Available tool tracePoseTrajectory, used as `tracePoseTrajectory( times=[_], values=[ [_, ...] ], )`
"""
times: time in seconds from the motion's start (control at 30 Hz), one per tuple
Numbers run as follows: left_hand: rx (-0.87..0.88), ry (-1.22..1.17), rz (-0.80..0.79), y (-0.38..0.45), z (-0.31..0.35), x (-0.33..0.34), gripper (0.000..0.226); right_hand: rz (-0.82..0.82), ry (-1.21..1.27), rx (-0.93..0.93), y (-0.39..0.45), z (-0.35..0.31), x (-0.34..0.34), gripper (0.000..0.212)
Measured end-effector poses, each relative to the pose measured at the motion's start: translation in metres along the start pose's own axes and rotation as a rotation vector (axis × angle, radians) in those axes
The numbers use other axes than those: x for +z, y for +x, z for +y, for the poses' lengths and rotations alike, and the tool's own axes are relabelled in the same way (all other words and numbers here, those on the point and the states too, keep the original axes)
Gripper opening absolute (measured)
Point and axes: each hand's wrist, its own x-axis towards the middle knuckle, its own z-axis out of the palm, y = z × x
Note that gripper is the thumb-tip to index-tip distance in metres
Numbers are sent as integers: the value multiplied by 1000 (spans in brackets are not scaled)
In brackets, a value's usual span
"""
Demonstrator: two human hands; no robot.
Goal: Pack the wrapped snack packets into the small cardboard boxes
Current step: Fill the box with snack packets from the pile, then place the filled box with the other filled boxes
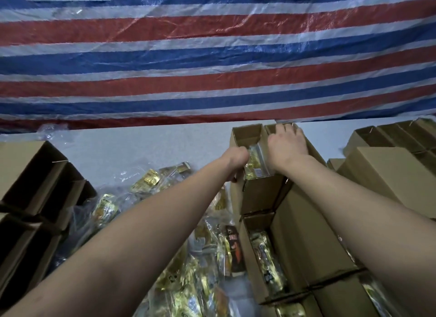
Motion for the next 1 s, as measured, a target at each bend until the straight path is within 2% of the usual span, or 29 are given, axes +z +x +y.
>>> tracePoseTrajectory(
  times=[0.2, 0.33, 0.4, 0.7, 0.87, 0.93, 1.0],
  values=[
    [30, -26, -7, 2, -8, 5, 32, 24, 54, 22, -4, -2, 13, 68],
    [33, -83, -8, -2, -16, 1, 67, 92, 112, 1, -8, 2, 10, 62],
    [30, -112, -11, -5, -19, 1, 75, 91, 119, -2, -9, 2, 9, 61],
    [7, -103, -29, -43, -28, -12, 84, 89, 124, -22, -33, -5, -10, 57],
    [55, -85, 4, -93, -51, -44, 71, 194, 206, -70, -64, -28, -33, 39],
    [103, -41, 53, -124, -68, -58, 61, 289, 351, -103, -85, -46, -42, 33],
    [167, -39, 106, -159, -94, -71, 48, 280, 598, -143, -115, -68, -46, 30]
  ],
)
